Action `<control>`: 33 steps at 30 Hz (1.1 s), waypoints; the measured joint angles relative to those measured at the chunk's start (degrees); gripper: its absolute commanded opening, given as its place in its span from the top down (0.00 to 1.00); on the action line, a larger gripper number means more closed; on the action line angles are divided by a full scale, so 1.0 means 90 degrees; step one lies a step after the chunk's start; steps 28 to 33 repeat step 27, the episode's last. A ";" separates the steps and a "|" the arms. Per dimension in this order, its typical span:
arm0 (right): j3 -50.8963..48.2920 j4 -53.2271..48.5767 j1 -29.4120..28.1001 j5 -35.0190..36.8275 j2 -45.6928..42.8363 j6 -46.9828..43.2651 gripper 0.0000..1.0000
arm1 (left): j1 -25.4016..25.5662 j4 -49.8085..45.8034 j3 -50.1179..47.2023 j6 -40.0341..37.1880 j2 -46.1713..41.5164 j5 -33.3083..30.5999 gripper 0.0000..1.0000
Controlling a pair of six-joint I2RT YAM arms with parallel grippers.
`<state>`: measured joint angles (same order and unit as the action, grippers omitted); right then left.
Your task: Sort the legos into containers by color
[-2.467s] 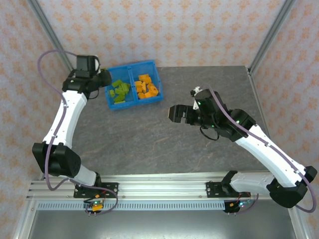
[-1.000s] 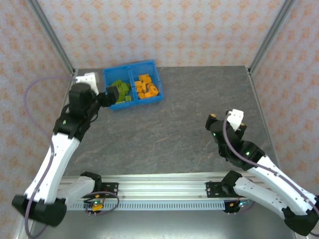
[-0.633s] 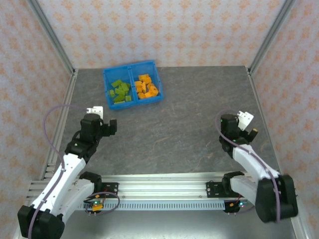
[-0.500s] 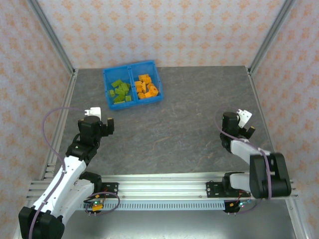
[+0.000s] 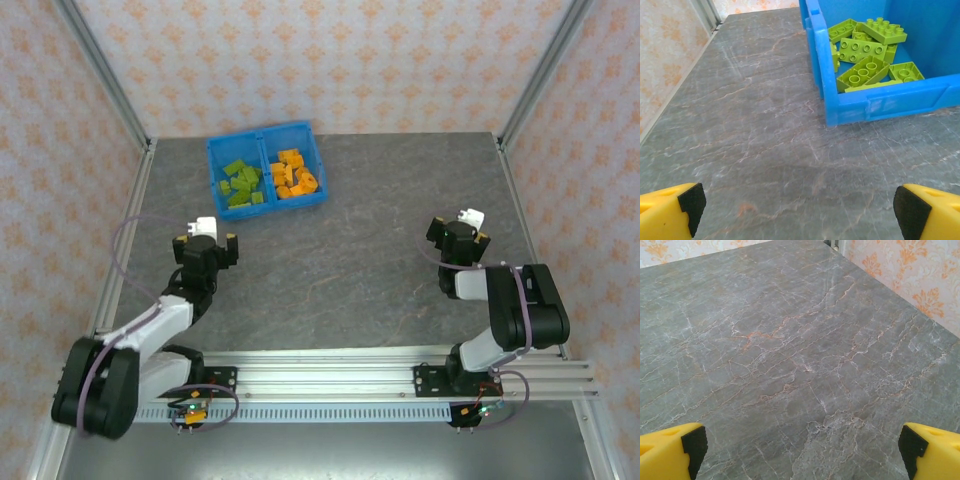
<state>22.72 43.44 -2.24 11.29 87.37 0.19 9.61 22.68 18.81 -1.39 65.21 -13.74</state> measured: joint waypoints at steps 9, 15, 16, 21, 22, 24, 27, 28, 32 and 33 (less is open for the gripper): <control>0.0000 0.0049 -0.0027 -0.0046 0.0000 -0.0034 0.01 | -0.0724 0.1734 0.0476 0.0053 0.2278 0.0529 0.00; 0.0000 0.0066 -0.0027 -0.0046 0.0000 -0.0034 0.01 | -0.0916 0.2011 0.0442 0.0143 0.2288 0.0840 0.00; 0.0000 0.0066 -0.0027 -0.0046 0.0000 -0.0034 0.01 | -0.0896 0.2023 0.0442 0.0146 0.2288 0.0850 0.00; 0.0000 0.0066 -0.0027 -0.0049 0.0000 -0.0039 0.01 | -0.0789 0.2040 0.0447 0.0143 0.2288 0.0889 0.00; 0.0000 0.0066 -0.0027 -0.0046 0.0000 -0.0039 0.01 | -0.0787 0.2040 0.0447 0.0143 0.2288 0.0891 0.00; 0.0000 0.0066 -0.0027 -0.0046 0.0000 -0.0049 0.01 | -0.0787 0.2040 0.0447 0.0143 0.2288 0.0916 0.00; 0.0000 0.0068 -0.0039 -0.0049 0.0000 -0.0056 0.01 | -0.0787 0.2040 0.0447 0.0143 0.2288 0.0937 0.00; 0.0000 0.0068 -0.0039 -0.0049 0.0000 -0.0056 0.01 | -0.0787 0.2040 0.0447 0.0143 0.2288 0.0937 0.00; 0.0000 0.0068 -0.0039 -0.0049 0.0000 -0.0056 0.01 | -0.0787 0.2040 0.0447 0.0143 0.2288 0.0937 0.00; 0.0000 0.0068 -0.0039 -0.0049 0.0000 -0.0056 0.01 | -0.0787 0.2040 0.0447 0.0143 0.2288 0.0937 0.00</control>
